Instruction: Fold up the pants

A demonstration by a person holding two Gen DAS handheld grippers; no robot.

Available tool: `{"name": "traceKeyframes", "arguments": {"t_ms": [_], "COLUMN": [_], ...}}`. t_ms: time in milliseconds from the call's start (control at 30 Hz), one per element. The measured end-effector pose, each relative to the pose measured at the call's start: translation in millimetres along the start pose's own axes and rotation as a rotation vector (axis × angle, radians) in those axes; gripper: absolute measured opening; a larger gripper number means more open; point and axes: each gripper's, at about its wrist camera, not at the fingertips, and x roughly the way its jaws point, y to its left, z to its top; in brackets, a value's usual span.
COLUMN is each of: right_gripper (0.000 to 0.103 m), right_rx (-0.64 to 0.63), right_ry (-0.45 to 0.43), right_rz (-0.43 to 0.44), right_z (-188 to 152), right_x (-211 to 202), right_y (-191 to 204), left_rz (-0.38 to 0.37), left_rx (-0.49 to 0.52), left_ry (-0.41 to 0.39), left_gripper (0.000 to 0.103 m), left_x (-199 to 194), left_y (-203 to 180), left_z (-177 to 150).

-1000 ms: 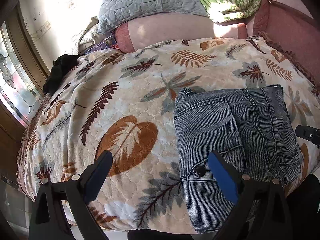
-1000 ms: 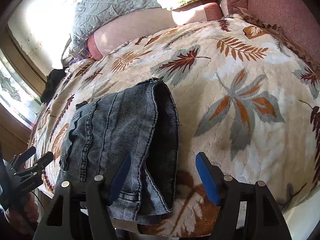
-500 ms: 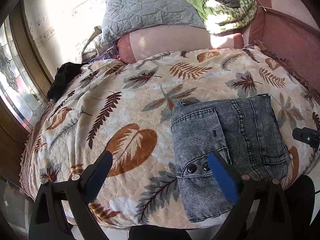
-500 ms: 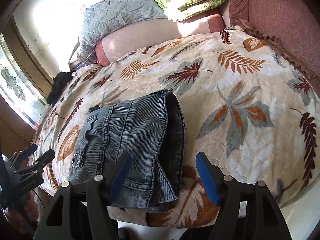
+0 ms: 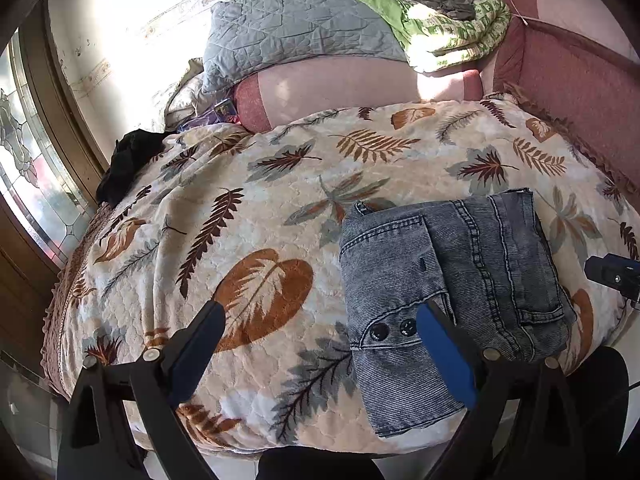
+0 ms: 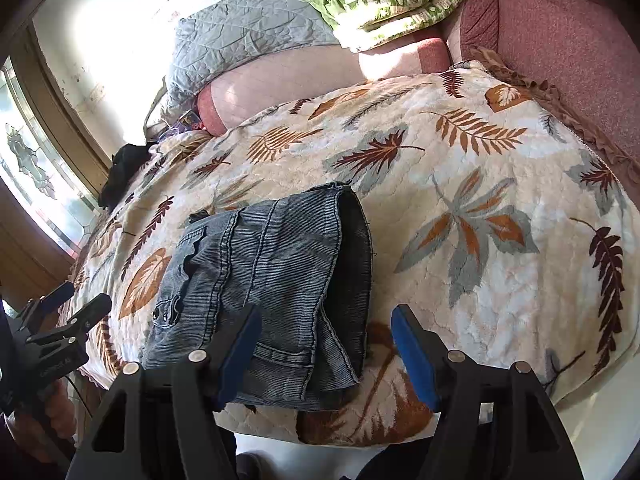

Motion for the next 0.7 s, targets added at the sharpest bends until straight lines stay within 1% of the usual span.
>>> {"name": "traceKeyframes", "arguments": {"t_ms": [600,700], "right_gripper": [0.071,0.071], "right_rx": [0.002,0.005], "right_ry": [0.053,0.051], "right_rz": [-0.021,-0.026], "right_z": [8.0,13.3], "right_x": [33.8,37.4], "right_y": [-9.6,-13.0], "left_rz": [-0.003,0.0], "left_rx": [0.0,0.007], "left_ry": [0.076,0.071], "left_gripper": [0.096,0.096], "left_x": [43.4,46.5], "left_y": [-1.5,-3.4], "left_z": [2.6,5.2]}}
